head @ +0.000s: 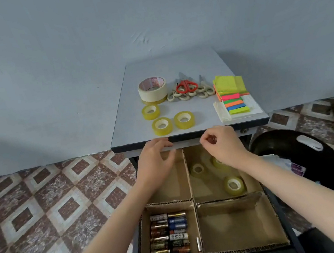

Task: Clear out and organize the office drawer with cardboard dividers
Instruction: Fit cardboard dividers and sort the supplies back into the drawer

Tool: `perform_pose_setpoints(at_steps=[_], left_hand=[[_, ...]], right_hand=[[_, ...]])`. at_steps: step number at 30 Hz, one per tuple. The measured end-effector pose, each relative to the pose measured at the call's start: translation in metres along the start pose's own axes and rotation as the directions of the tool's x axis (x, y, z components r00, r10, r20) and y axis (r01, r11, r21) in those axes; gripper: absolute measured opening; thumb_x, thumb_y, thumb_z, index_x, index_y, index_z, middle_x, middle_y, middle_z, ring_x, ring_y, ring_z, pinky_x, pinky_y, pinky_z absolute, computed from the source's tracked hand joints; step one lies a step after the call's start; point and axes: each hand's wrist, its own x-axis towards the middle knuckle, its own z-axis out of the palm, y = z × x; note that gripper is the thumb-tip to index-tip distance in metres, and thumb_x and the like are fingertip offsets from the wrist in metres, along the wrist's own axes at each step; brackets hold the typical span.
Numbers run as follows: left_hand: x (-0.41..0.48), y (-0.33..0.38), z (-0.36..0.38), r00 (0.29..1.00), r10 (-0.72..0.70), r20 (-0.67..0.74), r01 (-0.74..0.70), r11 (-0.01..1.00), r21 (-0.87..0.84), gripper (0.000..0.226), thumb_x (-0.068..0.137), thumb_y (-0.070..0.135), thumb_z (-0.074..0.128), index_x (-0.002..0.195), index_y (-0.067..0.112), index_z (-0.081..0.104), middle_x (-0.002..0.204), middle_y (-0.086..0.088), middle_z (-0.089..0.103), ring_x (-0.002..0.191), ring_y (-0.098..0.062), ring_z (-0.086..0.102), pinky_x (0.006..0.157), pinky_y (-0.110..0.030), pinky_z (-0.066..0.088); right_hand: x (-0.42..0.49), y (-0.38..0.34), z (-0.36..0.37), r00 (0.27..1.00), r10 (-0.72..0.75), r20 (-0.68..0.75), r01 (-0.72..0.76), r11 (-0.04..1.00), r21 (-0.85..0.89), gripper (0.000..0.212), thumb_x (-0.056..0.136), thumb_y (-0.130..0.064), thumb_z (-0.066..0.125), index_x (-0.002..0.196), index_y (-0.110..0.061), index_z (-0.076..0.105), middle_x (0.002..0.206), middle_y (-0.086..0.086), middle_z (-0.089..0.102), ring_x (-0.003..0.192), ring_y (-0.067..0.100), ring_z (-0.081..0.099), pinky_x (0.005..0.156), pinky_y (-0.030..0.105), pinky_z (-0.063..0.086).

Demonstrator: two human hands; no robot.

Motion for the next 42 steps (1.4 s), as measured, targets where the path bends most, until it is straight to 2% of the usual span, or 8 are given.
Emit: perform_pose_setpoints(at_steps=[3,6,12,16,22,32,36,42], left_hand=[[0.014,0.004,-0.015,0.994,-0.045,-0.101,0.041,0.998,-0.043,0.014,0.087,0.017,0.064,0.098,0.010,0.069,0.113,-0.001,0.063,0.108,-0.014,0.054,0.089,-0.016,0.033],[0.025,0.002,-0.024,0.988,-0.092,-0.122,0.086,0.995,-0.059,0.018,0.087,0.019,0.063,0.104,0.011,0.066,0.114,0.000,0.061,0.108,-0.015,0.052,0.089,-0.020,0.035],[0.043,-0.003,-0.022,0.986,-0.152,-0.072,0.149,0.988,-0.050,0.039,0.085,0.026,0.066,0.120,0.012,0.057,0.121,-0.004,0.055,0.116,-0.017,0.049,0.093,-0.023,0.036],[0.050,-0.005,-0.008,0.979,-0.204,-0.012,0.201,0.971,-0.126,0.059,0.080,0.030,0.073,0.130,0.013,0.046,0.129,-0.004,0.051,0.119,-0.016,0.047,0.096,-0.025,0.038],[0.052,-0.012,0.005,0.980,-0.176,-0.090,0.164,0.978,-0.127,0.068,0.075,0.032,0.077,0.131,0.011,0.045,0.127,-0.003,0.053,0.118,-0.017,0.048,0.097,-0.028,0.040],[0.054,-0.012,0.011,0.955,-0.189,-0.228,0.160,0.977,-0.139,0.065,0.074,0.034,0.077,0.128,0.008,0.050,0.117,-0.005,0.061,0.109,-0.019,0.056,0.094,-0.030,0.045],[0.050,-0.008,0.005,0.955,-0.229,-0.188,0.202,0.967,-0.154,0.067,0.074,0.032,0.078,0.130,0.010,0.049,0.116,-0.006,0.061,0.108,-0.018,0.056,0.091,-0.028,0.045],[-0.002,0.004,-0.002,0.949,-0.267,-0.169,0.219,0.941,-0.257,0.066,0.071,0.028,0.080,0.128,0.016,0.051,0.104,0.004,0.060,0.095,-0.005,0.055,0.080,-0.015,0.044]], right_hand=[[0.009,-0.007,-0.013,0.998,-0.032,-0.056,0.033,0.999,0.010,0.011,0.086,-0.010,0.062,0.077,-0.008,0.068,0.077,0.004,0.062,0.069,0.013,0.053,0.060,0.016,0.038],[0.022,-0.009,-0.024,0.995,-0.029,-0.098,0.029,1.000,-0.008,0.007,0.084,-0.012,0.065,0.089,-0.008,0.067,0.086,0.002,0.057,0.073,0.014,0.051,0.065,0.022,0.037],[0.048,-0.011,-0.026,1.000,-0.005,-0.014,0.004,0.996,-0.093,0.045,0.083,-0.026,0.069,0.123,-0.011,0.053,0.121,0.005,0.053,0.090,0.013,0.050,0.076,0.021,0.034],[0.059,-0.019,-0.010,0.999,0.020,0.032,-0.017,0.996,-0.090,0.061,0.080,-0.035,0.071,0.130,-0.011,0.046,0.125,0.006,0.051,0.110,0.019,0.051,0.085,0.024,0.037],[0.063,-0.021,0.010,0.997,0.080,-0.004,-0.080,0.996,-0.050,0.072,0.077,-0.041,0.073,0.134,-0.009,0.044,0.129,0.005,0.048,0.116,0.019,0.048,0.091,0.025,0.039],[0.059,-0.020,0.023,0.996,0.030,-0.087,-0.040,0.993,-0.112,0.052,0.078,-0.039,0.070,0.117,-0.008,0.054,0.112,0.005,0.051,0.105,0.020,0.048,0.078,0.023,0.035],[0.050,-0.024,0.015,0.992,0.085,-0.097,-0.086,0.996,-0.009,0.042,0.075,-0.034,0.074,0.103,-0.007,0.058,0.096,0.001,0.048,0.090,0.017,0.051,0.068,0.021,0.032],[-0.010,-0.002,0.001,0.992,0.112,-0.050,-0.097,0.967,0.235,0.035,0.071,-0.025,0.080,0.096,-0.015,0.058,0.096,0.000,0.055,0.086,0.014,0.055,0.069,0.017,0.043]])
